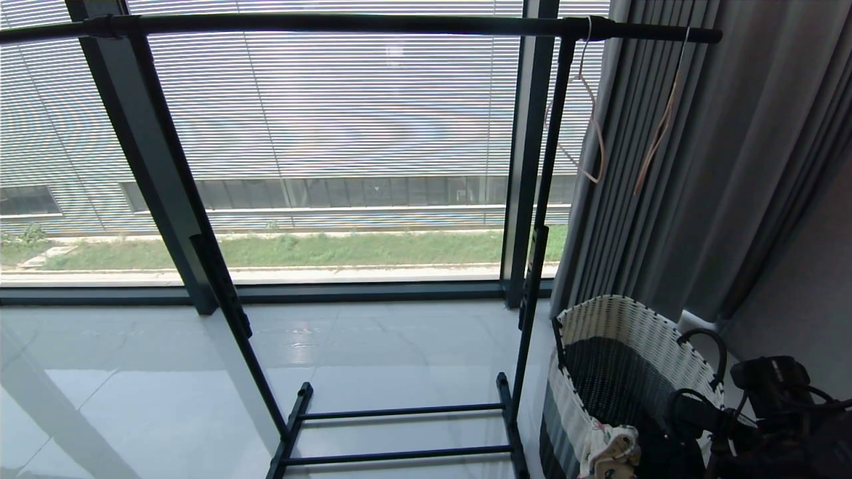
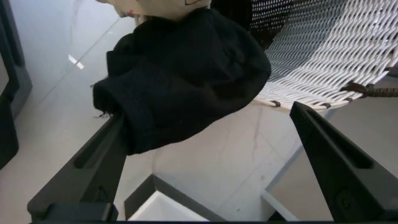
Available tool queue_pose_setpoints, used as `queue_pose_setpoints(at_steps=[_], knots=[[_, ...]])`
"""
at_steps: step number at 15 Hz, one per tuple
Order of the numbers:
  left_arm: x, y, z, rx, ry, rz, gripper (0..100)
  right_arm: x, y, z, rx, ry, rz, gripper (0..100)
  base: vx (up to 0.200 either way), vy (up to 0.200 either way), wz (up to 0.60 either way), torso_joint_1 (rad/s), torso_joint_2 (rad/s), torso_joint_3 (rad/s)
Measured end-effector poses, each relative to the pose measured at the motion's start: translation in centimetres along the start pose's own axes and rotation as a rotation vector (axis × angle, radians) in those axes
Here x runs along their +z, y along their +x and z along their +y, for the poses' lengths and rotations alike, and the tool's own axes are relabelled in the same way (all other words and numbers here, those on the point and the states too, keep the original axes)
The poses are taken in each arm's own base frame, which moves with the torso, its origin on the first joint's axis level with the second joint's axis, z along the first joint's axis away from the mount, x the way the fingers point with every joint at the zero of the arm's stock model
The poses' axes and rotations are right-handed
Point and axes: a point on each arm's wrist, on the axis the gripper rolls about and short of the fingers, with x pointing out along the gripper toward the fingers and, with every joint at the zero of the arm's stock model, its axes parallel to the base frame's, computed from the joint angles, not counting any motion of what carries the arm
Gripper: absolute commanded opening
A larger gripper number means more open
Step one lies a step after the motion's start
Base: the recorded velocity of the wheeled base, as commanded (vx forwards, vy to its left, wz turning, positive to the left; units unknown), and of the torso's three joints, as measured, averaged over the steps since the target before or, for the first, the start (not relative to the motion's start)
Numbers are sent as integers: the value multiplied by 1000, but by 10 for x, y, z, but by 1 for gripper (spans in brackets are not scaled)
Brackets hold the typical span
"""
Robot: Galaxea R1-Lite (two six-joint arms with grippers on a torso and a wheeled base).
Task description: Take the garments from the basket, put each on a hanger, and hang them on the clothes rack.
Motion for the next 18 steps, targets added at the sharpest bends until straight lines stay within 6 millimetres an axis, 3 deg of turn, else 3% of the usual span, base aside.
queue_pose_setpoints(at_steps=[2,3,7,10,15,18], knots=[[0,0,0,0,0,0,100,0,10,-2,-27,2,-2,100,0,0,0,0,0,0],[0,0,0,0,0,0,100,1,15,-4,-43,3,-12,0,0,0,0,0,0,0],[0,0,0,0,0,0,100,-2,21,-2,-42,6,-1,0,0,0,0,0,0,0],[0,0,0,0,0,0,100,1,3,-4,-79,5,-35,0,0,0,0,0,0,0],[0,0,0,0,0,0,100,8,-65,-4,-17,59,-61,0,0,0,0,0,0,0],[0,0,0,-2,10,1,100,20,-134,-9,54,137,-62,0,0,0,0,0,0,0]])
